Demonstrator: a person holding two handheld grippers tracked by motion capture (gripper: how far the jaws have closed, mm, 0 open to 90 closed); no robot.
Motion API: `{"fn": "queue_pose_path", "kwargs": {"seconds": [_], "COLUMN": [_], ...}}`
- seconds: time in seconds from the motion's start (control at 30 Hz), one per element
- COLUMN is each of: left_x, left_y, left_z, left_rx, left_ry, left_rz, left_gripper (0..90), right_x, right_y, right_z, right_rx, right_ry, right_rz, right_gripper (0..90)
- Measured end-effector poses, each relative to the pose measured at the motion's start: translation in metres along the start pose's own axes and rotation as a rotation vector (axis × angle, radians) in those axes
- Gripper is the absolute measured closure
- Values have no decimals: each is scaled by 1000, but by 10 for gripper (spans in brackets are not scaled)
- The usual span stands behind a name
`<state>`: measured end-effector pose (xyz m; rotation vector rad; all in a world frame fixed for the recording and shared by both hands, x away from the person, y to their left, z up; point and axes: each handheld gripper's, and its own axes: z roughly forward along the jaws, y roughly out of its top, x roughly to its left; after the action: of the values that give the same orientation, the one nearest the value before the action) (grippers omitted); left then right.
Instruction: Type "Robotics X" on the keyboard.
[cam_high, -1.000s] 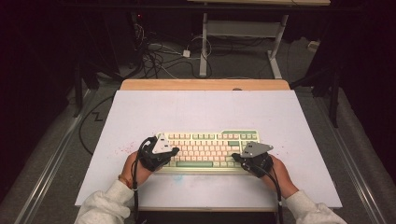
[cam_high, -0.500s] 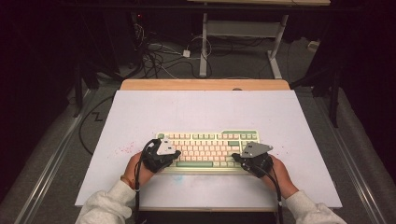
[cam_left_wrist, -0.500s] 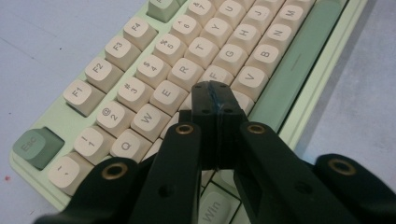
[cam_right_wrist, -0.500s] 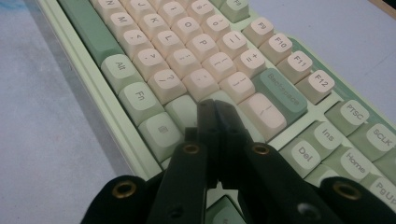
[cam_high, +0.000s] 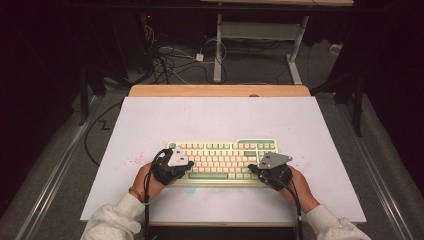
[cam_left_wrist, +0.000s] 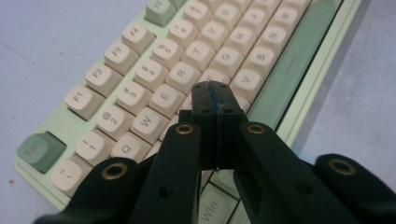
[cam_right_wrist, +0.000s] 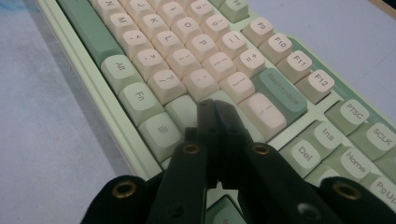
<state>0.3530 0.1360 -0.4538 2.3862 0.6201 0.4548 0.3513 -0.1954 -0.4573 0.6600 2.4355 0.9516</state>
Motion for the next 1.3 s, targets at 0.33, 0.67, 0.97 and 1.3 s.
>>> {"fn": "queue_pose_path", "kwargs": {"seconds": [0.33,0.67,0.97,1.3], "left_x": [-1,0,2,0], "left_y": [1,2,2,2], "left_z": [-6,-14,-21,-22], "left_rx": [-34,-81,-121,-142], "left_ry": [37,66,101,162], "left_rz": [6,5,6,16], "left_gripper": [878,877,846,718], "right_x": [0,-5,-5,-7], "right_y": [0,0,4,6], "right_z": [-1,-12,-20,-25], "right_rx": [-3,-50,-97,-140], "right_ry": [-3,-14,-44,-67], "right_rz": [-8,-5,-13,-4], "right_gripper": [900,900,847,747]}}
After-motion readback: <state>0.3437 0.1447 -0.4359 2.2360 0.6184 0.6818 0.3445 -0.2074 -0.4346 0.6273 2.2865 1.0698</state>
